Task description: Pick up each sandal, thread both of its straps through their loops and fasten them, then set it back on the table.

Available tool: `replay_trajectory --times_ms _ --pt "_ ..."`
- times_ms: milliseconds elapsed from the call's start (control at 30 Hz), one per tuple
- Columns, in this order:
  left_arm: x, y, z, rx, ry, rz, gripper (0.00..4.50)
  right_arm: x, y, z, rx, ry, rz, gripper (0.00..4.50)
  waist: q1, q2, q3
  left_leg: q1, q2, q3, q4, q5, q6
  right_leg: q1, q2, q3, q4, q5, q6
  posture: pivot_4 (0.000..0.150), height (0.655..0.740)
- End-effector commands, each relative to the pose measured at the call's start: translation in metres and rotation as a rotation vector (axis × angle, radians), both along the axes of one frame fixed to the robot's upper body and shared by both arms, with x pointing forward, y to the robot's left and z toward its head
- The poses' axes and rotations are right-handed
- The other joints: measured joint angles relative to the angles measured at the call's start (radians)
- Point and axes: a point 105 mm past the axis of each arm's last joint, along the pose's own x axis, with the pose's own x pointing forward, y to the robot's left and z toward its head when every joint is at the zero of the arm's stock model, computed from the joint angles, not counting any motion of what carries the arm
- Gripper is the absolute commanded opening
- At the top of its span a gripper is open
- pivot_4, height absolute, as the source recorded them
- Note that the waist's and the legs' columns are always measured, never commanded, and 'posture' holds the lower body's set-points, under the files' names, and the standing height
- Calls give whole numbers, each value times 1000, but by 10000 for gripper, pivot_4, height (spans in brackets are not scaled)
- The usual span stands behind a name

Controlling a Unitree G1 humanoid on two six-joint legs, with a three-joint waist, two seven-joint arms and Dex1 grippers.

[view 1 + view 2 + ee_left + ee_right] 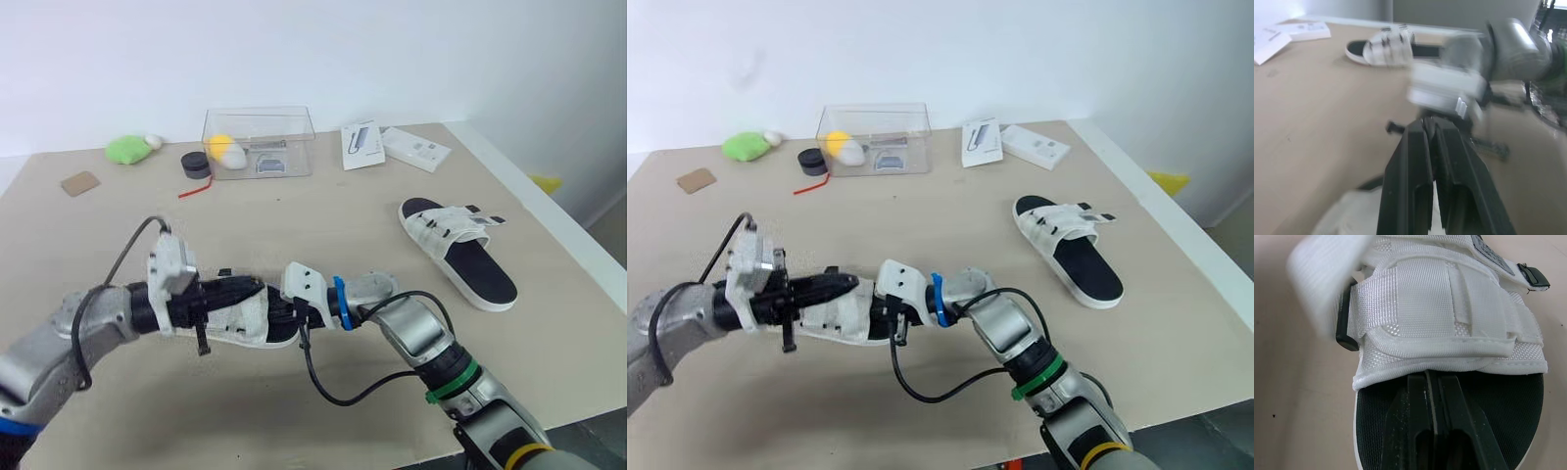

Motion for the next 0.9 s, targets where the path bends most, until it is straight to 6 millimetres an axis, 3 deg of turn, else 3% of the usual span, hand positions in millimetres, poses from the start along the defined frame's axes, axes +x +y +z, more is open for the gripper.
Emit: replay_trajectory --times_ms 33,333,900 --pt "8 2 10 -27 7 -16 730 2 -10 -32 -118 67 -63 0 -1 0 0 0 0 0 0 0 0 0 1 0 0 0 -1 1500 7400" --pt "41 2 19 -79 139 -62 730 4 -14 -40 -152 65 -78 0 0 0 0 0 0 -2 1 0 0 0 3 0 1 1 -2 1500 7400" --pt "63 18 -22 27 181 46 730 4 -14 -38 -140 52 -81 0 0 0 0 0 -1 -8 2 1 0 1 3 -1 2 2 -3 1500 7400"
